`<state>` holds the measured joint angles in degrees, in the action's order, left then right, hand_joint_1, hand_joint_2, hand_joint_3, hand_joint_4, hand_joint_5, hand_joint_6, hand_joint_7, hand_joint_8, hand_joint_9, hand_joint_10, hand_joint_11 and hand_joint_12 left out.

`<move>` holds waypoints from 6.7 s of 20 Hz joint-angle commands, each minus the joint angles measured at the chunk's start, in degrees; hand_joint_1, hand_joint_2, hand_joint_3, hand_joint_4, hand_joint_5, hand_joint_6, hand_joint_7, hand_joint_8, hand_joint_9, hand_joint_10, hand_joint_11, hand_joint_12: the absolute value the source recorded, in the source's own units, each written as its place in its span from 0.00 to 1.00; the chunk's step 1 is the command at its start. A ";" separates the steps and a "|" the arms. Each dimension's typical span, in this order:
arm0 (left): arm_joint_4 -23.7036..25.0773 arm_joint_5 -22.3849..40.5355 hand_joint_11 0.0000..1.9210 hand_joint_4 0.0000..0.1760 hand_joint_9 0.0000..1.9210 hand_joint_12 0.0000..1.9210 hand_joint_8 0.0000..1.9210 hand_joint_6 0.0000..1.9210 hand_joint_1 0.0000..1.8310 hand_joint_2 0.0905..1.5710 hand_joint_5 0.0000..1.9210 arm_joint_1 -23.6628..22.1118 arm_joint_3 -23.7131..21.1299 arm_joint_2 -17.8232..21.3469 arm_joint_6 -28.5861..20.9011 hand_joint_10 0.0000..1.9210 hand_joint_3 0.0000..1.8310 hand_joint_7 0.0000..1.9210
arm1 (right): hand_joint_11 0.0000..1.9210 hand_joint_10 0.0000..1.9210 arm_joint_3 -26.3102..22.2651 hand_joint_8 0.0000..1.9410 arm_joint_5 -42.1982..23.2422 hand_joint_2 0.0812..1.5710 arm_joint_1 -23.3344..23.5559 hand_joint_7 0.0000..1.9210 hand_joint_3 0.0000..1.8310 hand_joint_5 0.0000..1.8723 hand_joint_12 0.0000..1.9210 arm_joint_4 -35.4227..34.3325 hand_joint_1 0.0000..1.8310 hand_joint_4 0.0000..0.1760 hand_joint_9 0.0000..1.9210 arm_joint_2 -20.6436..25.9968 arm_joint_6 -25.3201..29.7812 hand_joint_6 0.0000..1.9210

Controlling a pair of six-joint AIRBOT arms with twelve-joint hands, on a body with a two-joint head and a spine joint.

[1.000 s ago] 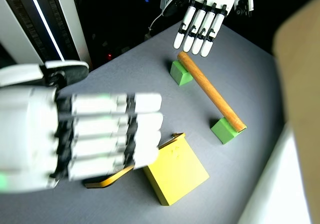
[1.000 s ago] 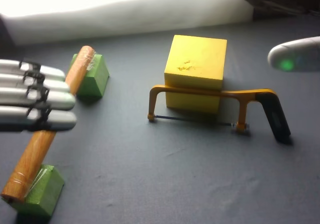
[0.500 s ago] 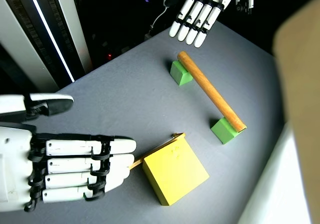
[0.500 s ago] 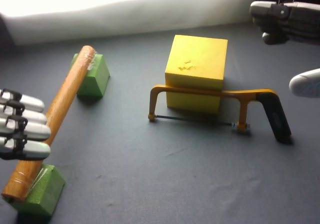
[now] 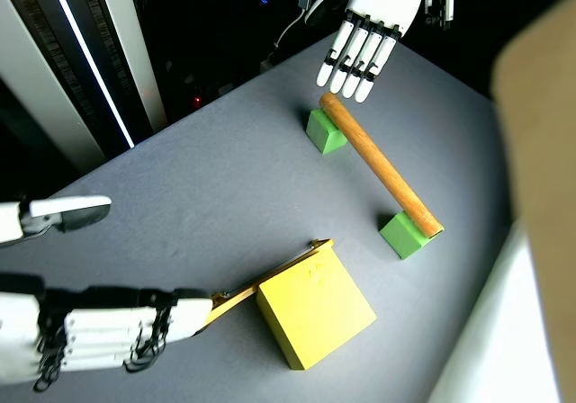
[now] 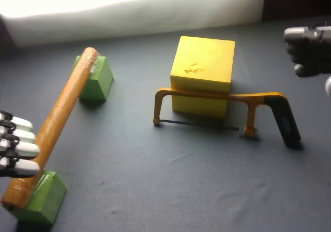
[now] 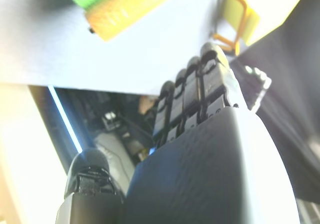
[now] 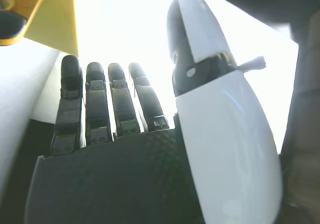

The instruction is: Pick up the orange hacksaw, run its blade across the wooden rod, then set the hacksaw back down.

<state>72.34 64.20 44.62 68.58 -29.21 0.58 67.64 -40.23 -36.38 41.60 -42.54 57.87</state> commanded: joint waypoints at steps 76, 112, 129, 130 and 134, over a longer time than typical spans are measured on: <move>-9.31 3.69 0.00 0.00 0.02 0.02 0.00 0.00 0.00 0.74 0.03 8.96 5.71 -3.77 0.96 0.00 0.00 0.02 | 0.00 0.00 17.79 0.00 -8.07 0.71 -9.23 0.03 0.00 0.03 0.23 -11.69 0.45 0.00 0.04 -20.13 -2.77 0.00; -5.24 4.64 0.00 0.00 0.03 0.07 0.00 0.00 0.00 0.74 0.04 11.37 7.28 -6.49 0.82 0.00 0.00 0.04 | 0.00 0.00 23.25 0.00 -7.32 0.70 -7.88 0.03 0.00 0.03 0.24 -11.97 0.49 0.00 0.04 -26.24 -5.93 0.00; -5.27 5.11 0.01 0.00 0.02 0.02 0.00 0.00 0.00 0.75 0.03 11.38 7.47 -6.31 0.85 0.00 0.00 0.03 | 0.00 0.00 23.45 0.00 -4.86 0.69 -7.38 0.03 0.00 0.04 0.25 -11.98 0.49 0.00 0.04 -28.49 -6.86 0.00; -5.77 5.43 0.02 0.00 0.03 0.02 0.00 0.00 0.00 0.75 0.04 11.36 7.50 -6.22 0.85 0.00 0.00 0.04 | 0.00 0.00 23.45 0.00 -4.66 0.70 -7.28 0.02 0.00 0.02 0.22 -11.98 0.48 0.00 0.03 -28.61 -6.99 0.00; -7.71 6.63 0.00 0.00 0.02 0.02 0.00 0.00 0.00 0.75 0.02 11.39 7.66 -5.53 0.84 0.00 0.00 0.02 | 0.00 0.01 23.44 0.00 -4.45 0.69 -7.09 0.04 0.00 0.04 0.28 -11.98 0.49 0.00 0.06 -29.20 -7.17 0.00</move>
<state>67.88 66.98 56.14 75.83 -35.38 1.43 91.07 -41.91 -43.70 30.44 -71.22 50.24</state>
